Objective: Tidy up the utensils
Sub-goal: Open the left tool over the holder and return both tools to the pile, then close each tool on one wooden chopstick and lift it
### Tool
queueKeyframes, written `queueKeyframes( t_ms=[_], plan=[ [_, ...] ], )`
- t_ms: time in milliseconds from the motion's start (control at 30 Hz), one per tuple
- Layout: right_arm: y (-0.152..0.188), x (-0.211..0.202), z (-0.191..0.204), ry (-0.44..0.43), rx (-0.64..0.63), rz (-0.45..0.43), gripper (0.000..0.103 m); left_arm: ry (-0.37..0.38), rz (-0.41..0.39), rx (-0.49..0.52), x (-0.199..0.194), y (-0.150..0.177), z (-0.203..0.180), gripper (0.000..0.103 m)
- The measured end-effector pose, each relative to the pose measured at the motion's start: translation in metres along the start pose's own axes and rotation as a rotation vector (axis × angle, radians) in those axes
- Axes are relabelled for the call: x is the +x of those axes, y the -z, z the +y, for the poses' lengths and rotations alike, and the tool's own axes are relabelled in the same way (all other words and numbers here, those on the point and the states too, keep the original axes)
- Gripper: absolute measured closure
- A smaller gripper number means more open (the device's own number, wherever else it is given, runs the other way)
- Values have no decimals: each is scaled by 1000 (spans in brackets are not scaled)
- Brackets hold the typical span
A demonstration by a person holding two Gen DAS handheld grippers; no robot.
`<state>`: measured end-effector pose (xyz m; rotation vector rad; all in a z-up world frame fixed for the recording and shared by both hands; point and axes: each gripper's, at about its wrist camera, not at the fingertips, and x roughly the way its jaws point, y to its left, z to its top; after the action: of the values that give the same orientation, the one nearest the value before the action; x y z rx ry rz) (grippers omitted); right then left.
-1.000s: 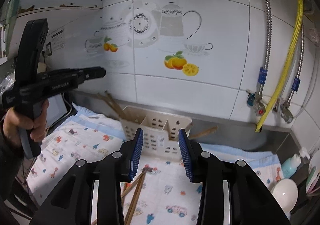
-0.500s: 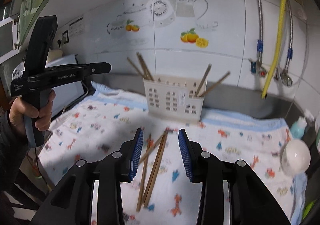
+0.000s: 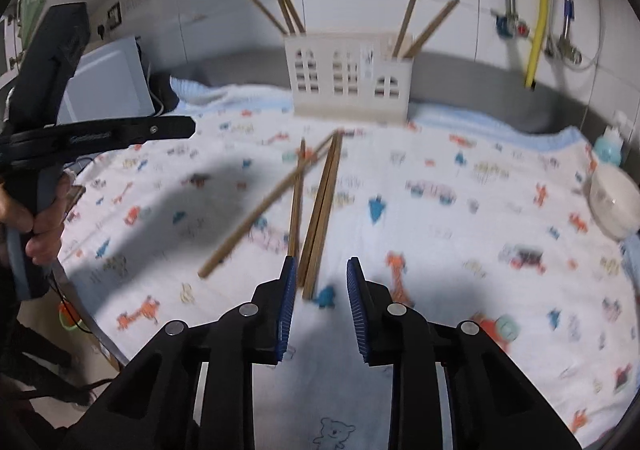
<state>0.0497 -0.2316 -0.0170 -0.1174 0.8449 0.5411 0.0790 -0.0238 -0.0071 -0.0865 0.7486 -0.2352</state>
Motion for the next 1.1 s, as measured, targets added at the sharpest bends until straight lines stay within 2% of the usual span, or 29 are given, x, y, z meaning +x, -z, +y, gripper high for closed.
queueKeyframes(
  t_ms=[200,333,433,567,700,800,1100],
  plan=[
    [11,18,1,-1,3,46,85,54,81,18,18,31,-16,94],
    [12,25,2,-7,8,56,88,75,113,19,27,43,-24,84],
    [12,30,4,5,-3,63,90,94,128,16,32,46,-29,84],
    [11,30,4,47,-18,58,94,94,147,19,40,50,-35,84],
    [10,31,-3,55,-2,59,94,78,161,7,48,52,-34,84],
    [9,30,-5,43,8,57,94,50,169,9,53,53,-31,84],
    [5,38,-4,24,22,54,92,46,171,1,60,51,-33,84]
  ],
)
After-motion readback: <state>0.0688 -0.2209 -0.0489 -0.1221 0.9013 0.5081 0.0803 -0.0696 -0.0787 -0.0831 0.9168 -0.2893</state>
